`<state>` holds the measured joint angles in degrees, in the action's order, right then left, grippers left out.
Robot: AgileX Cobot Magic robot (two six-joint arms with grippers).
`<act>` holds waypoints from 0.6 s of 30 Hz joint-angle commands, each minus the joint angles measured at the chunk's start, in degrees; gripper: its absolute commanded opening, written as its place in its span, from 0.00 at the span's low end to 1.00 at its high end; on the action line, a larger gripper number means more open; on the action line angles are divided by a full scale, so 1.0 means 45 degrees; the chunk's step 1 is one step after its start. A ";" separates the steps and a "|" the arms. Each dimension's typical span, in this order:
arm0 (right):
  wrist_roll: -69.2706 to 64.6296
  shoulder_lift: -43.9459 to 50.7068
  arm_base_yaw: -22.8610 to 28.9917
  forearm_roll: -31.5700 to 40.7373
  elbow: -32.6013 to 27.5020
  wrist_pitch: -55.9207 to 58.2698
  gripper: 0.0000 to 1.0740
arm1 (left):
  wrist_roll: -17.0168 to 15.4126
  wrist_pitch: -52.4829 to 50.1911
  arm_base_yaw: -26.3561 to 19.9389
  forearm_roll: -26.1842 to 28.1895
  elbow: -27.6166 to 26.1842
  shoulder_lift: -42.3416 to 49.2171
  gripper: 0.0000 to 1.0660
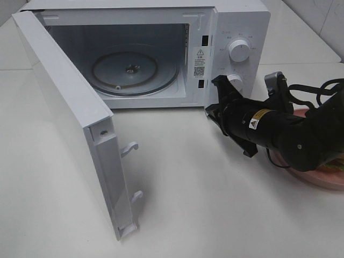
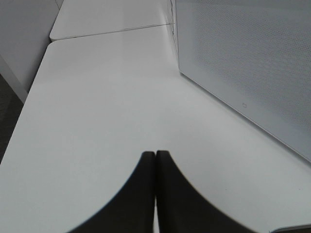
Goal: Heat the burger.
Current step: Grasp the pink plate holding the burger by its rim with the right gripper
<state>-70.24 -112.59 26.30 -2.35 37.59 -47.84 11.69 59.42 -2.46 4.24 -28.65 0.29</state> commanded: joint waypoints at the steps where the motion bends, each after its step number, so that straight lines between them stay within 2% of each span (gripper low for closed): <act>1: 0.1961 0.0140 -0.0102 -0.1719 -0.0025 -0.0726 0.13 | -0.0013 -0.0013 0.0013 0.0064 0.0038 0.0255 0.00; 6: 0.3743 0.0140 -0.0102 -0.3005 -0.0025 -0.1057 0.15 | -0.0013 -0.0013 0.0013 0.0064 0.0038 0.0255 0.00; 18: 0.8072 0.0153 -0.0102 -0.4749 -0.0025 -0.1019 0.18 | -0.0013 -0.0013 0.0013 0.0064 0.0038 0.0255 0.00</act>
<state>-36.04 -112.47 26.13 -22.52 37.59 -52.02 11.69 59.42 -2.46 4.24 -28.65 0.29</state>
